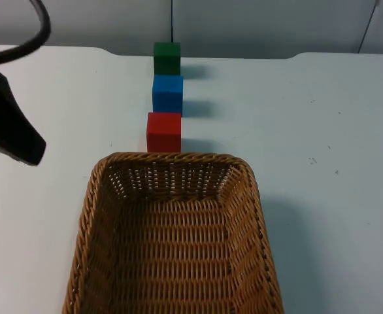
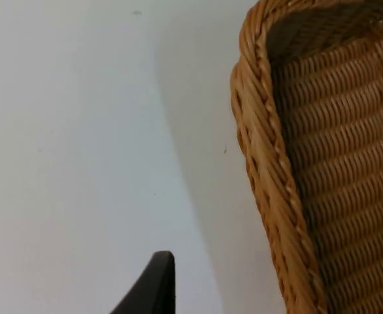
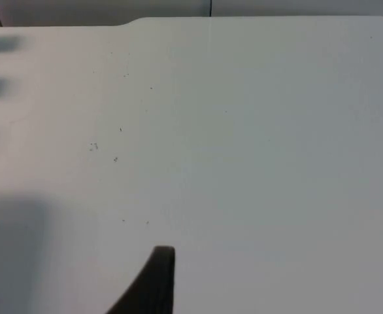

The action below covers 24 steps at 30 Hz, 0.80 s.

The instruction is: Pick up the basket with the left hand and place the blue cube into the basket with the right hand.

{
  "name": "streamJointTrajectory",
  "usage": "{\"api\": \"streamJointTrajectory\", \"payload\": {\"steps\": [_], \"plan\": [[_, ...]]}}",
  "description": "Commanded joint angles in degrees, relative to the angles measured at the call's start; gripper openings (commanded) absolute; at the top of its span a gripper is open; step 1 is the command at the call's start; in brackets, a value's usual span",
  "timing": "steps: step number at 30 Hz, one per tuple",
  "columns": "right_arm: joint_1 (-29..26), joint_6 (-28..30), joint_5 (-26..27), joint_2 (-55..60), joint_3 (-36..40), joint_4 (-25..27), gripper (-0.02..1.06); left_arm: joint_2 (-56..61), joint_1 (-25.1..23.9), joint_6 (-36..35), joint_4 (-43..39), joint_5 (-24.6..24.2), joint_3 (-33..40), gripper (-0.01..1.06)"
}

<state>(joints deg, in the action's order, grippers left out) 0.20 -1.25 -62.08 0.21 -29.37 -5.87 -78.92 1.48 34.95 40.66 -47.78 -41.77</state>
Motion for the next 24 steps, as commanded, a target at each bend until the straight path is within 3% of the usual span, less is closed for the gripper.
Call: {"api": "streamJointTrajectory", "payload": {"steps": [1,7,13,24], "plan": [[-0.40,-0.20,0.52,-0.21,0.30,-0.26,1.04,-2.75,0.32,2.79,3.82,0.35,-0.34,1.05],[-0.40,-0.20,0.52,-0.21,0.30,-0.26,1.04,-9.80,0.42,8.13,9.84,0.58,-0.34,1.05],[-0.40,-0.20,0.52,-0.21,0.30,-0.26,1.04,-16.16,1.93,8.83,9.93,1.75,-0.34,1.05],[-0.40,-0.20,0.52,-0.21,0.30,-0.26,1.04,-26.42,11.05,10.61,14.22,9.97,-0.34,1.05]]}}
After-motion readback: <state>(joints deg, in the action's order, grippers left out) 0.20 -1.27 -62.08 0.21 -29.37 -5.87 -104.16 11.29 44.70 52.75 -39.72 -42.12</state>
